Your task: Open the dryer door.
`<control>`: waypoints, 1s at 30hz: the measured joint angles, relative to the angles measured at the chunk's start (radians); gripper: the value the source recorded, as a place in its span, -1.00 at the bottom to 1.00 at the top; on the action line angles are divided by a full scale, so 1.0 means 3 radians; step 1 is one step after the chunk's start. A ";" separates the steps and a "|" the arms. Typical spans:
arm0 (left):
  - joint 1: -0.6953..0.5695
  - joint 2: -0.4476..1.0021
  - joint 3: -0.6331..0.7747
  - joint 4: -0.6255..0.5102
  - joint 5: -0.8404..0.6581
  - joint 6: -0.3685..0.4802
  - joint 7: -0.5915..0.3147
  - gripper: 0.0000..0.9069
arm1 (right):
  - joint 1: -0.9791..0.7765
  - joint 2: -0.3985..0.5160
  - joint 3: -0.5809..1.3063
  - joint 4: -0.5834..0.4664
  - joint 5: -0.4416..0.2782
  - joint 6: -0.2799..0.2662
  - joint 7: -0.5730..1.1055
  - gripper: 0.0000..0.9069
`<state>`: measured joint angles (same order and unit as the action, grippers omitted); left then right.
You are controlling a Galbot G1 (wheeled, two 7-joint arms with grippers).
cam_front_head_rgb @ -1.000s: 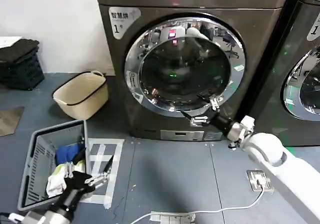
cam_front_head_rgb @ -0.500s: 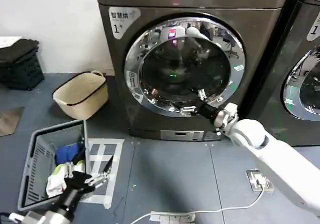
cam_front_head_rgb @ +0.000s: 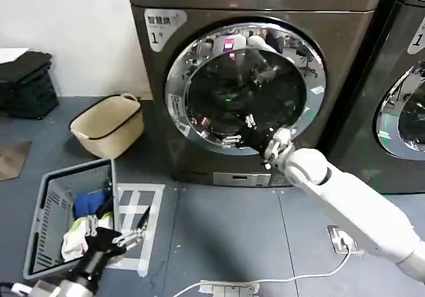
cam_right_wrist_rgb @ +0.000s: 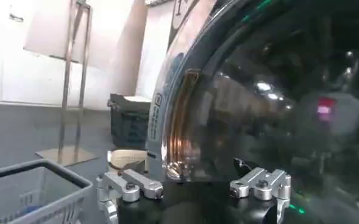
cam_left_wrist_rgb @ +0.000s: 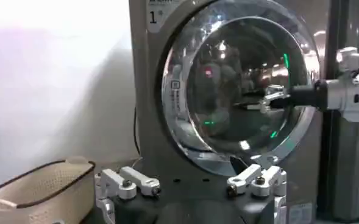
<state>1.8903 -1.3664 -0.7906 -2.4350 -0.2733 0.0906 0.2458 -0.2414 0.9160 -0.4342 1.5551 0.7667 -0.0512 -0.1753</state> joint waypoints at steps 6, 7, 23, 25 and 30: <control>0.0006 -0.0012 0.0007 0.0000 0.0007 -0.0002 0.0001 1.00 | 0.0100 0.0136 -0.0084 -0.0130 -0.0014 0.0001 0.0033 1.00; 0.0008 -0.0012 0.0008 0.0000 0.0008 -0.0003 0.0001 1.00 | 0.0114 0.0157 -0.0093 -0.0154 -0.0018 0.0001 0.0036 1.00; 0.0011 -0.0043 0.0015 -0.0001 0.0021 -0.0013 0.0002 1.00 | 0.0287 0.0561 -0.0213 -0.0581 -0.0198 0.0015 0.0036 1.00; 0.0011 -0.0049 0.0015 0.0004 0.0021 -0.0018 0.0002 1.00 | 0.0308 0.0612 -0.0223 -0.0636 -0.0208 0.0017 0.0030 1.00; 0.0005 -0.0053 0.0014 0.0008 0.0021 -0.0023 0.0002 1.00 | 0.0366 0.0724 -0.0252 -0.0762 -0.0213 0.0018 0.0021 1.00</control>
<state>1.8918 -1.3823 -0.7865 -2.4327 -0.2671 0.0837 0.2464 -0.1316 1.1333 -0.5098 1.3264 0.7026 -0.0458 -0.1691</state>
